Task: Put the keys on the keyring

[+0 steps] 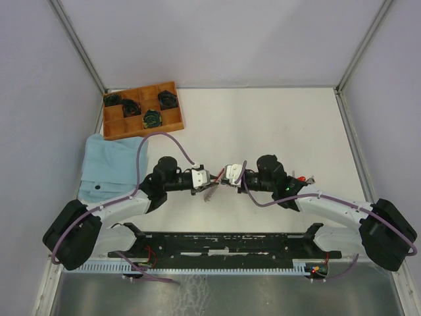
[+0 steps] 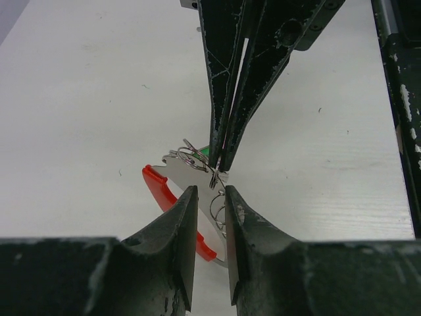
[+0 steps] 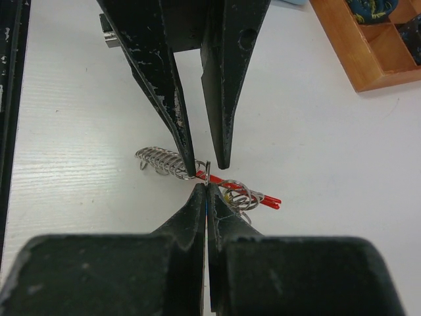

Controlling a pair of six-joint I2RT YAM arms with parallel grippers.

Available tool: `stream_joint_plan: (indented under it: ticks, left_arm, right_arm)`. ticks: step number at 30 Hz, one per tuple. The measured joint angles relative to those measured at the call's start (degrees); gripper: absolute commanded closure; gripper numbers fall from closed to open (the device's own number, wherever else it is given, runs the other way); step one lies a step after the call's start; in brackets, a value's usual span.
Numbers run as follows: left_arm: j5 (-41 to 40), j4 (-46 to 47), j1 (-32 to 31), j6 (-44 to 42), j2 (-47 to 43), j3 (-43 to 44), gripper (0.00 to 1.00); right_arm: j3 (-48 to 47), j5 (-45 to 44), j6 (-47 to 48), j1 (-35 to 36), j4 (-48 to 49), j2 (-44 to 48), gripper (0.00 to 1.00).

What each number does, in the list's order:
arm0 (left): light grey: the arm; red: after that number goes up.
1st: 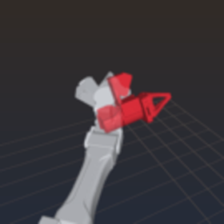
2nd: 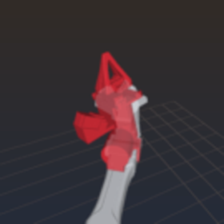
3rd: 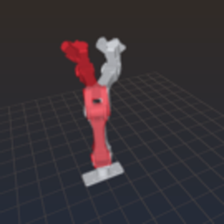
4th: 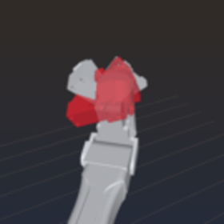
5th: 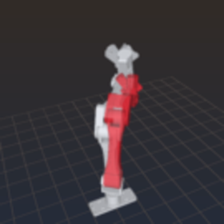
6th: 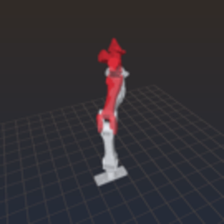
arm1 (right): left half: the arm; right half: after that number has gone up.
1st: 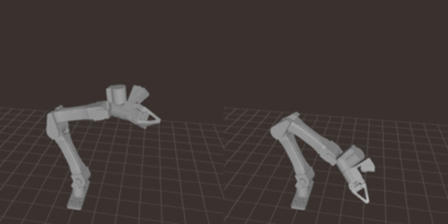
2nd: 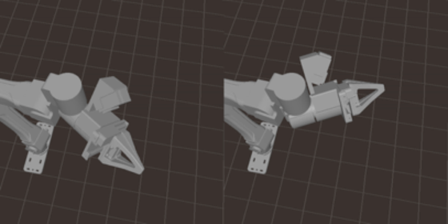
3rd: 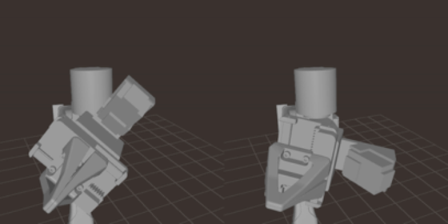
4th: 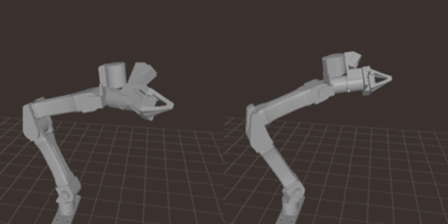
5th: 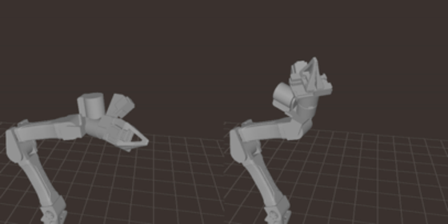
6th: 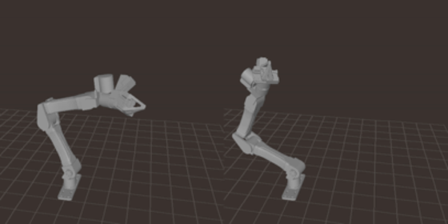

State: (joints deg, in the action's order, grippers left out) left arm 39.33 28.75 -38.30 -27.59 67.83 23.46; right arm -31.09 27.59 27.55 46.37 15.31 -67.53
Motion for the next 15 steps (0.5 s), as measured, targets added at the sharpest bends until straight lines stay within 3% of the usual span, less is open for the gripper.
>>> stream_joint_plan:
  ticks: [15]
  left_arm:
    - [4.46,-0.48,0.79,0.0,0.15,0.26,0.8]
  right_arm:
    - [-1.73,2.05,0.98,0.0,-2.84,0.0,0.99]
